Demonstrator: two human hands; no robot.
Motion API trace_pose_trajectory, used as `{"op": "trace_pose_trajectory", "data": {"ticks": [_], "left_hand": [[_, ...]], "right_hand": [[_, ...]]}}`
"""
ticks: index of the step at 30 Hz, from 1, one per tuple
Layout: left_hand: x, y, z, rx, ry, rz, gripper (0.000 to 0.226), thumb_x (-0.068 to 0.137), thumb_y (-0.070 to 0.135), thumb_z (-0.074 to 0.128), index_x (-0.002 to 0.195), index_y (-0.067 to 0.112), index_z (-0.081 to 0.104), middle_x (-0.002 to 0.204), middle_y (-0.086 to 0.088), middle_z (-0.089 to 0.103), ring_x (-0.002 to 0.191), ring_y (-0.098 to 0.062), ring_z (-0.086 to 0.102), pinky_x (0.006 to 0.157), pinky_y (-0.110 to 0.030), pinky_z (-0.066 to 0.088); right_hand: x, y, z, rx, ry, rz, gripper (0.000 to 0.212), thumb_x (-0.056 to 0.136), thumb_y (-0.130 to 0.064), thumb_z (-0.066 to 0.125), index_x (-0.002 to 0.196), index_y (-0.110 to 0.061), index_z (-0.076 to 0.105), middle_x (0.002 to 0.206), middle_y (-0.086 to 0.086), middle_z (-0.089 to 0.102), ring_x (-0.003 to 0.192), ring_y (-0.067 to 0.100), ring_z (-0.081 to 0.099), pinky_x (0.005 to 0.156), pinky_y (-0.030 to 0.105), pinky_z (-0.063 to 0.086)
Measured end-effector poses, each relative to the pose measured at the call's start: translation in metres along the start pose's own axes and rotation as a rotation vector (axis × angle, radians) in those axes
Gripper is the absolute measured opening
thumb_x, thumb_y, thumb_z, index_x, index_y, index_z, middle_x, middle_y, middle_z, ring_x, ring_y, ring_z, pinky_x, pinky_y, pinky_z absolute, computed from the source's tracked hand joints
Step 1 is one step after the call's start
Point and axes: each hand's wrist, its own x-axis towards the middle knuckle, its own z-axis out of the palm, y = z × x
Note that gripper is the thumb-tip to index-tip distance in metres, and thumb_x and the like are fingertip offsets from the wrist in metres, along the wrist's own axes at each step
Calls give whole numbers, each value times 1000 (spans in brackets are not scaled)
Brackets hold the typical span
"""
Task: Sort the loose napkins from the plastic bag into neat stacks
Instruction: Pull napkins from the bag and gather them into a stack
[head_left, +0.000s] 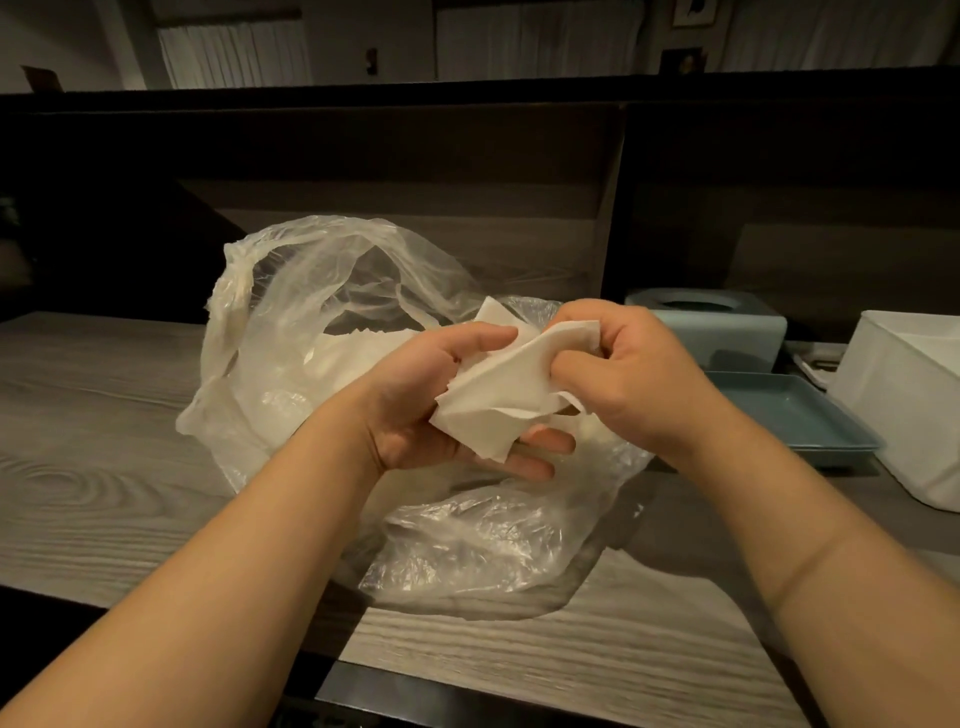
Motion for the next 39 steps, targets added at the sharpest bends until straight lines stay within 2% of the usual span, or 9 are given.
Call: {"op": "trace_pose_trajectory", "data": {"ticks": [3,9,13,16,19,22,27,32,39], "left_hand": [[-2,-1,3,99,-51,0,53,94,42,50,127,3,63,108,-26,71,93,-45,70,93,-62,54],[-3,-2,1,188,-198,-41,55,91,58,56,115,11,74,104,-22,74,93,-40,71,88,-49,58],[-4,-3,1,192,-169,-18,46,88,45,63,113,6,67,93,-18,74,81,-33,69,75,-40,58],[-3,0,4,40,-93,3,41,91,42,59,115,8,63,91,-16,72,78,-29,59,69,-36,49],[0,5,1,-242,-23,57,51,89,47,58,118,6,66,102,-18,71,85,-29,60,75,-36,52],[2,8,-3,-421,-21,100,62,95,53,54,123,-1,66,119,-22,68,99,-35,69,87,-45,58],[2,6,5,-347,28,109,52,96,46,52,103,-2,71,91,-16,68,78,-32,71,75,-41,60],[-1,7,8,-252,90,69,50,94,45,54,101,-3,69,88,-17,71,75,-29,74,68,-35,62],[0,7,6,-222,154,51,51,92,47,56,105,-2,67,93,-17,71,79,-28,71,71,-36,60]], "right_hand": [[1,-3,3,-71,24,-35,13,75,-27,56,70,-17,63,75,-10,55,69,11,55,61,36,50],[-1,-2,6,-237,2,-96,11,81,-25,57,81,-19,66,85,-9,54,82,7,53,66,22,42],[1,2,12,-225,80,-127,2,91,-24,62,92,-22,62,91,-13,54,88,6,52,75,27,44],[3,7,17,-183,275,-130,12,98,-37,53,105,-28,54,101,-19,47,100,14,49,87,40,50],[3,8,19,-243,384,-184,17,96,-43,48,101,-27,52,96,-14,47,97,14,46,87,43,47],[0,6,24,-393,256,-275,30,88,-59,52,100,-32,55,99,-16,47,100,11,42,88,35,38],[-6,9,33,-555,65,-316,53,81,-72,51,122,-39,55,119,-19,45,117,6,32,99,31,21],[-3,12,34,-473,87,-304,27,90,-58,55,112,-42,57,112,-24,47,113,2,33,94,30,18],[-3,13,36,-431,184,-367,17,91,-43,60,105,-36,64,95,-28,47,101,2,40,92,32,24]]}}
